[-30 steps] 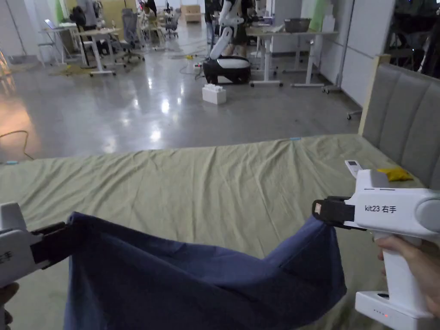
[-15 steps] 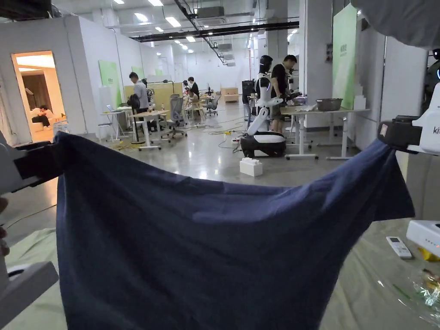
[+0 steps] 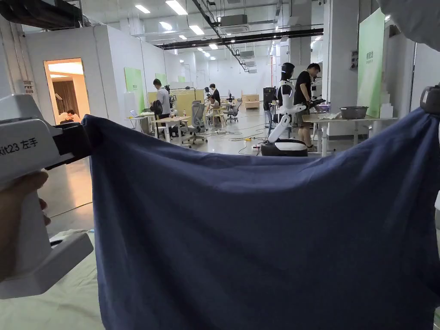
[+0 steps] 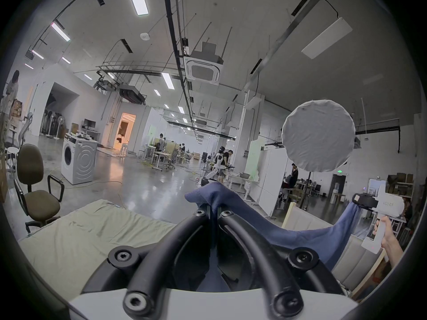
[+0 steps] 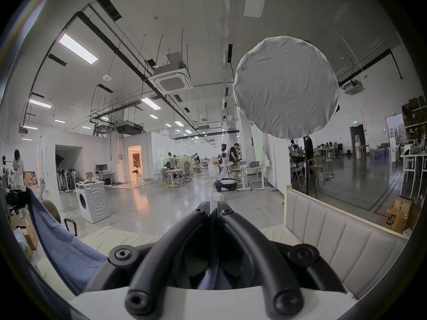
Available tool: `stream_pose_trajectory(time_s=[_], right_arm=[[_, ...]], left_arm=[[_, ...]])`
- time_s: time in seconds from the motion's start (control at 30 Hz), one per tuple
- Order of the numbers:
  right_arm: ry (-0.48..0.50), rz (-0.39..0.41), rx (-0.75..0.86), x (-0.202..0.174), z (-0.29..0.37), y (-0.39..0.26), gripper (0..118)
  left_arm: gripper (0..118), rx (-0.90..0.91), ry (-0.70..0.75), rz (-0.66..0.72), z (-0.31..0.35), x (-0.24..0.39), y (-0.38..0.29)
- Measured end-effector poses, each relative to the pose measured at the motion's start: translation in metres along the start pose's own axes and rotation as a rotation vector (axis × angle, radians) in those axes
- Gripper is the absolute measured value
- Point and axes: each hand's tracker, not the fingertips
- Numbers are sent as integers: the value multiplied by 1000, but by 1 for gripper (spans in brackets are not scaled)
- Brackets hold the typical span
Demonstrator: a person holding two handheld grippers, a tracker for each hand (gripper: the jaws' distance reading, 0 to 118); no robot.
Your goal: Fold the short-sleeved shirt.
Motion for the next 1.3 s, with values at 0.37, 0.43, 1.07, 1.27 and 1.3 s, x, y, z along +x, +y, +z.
stream_pose_trajectory(time_s=[0.37, 0.43, 1.07, 1.27, 1.3], right_arm=[[-35, 57, 20, -13, -41, 13, 5], [-42, 55, 14, -13, -50, 11, 5], [-186, 154, 58, -38, -174, 0, 5], [-197, 207, 34, -42, -193, -17, 5], [-196, 224, 22, -43, -196, -21, 5]], left_arm=[[5, 0, 30, 22, -58, -4, 1], [5, -11, 43, 11, -72, -6, -6], [5, -94, 136, 20, -232, -26, -54], [5, -124, 136, -2, -260, -29, -76], [5, -121, 134, 0, -265, -32, -77]])
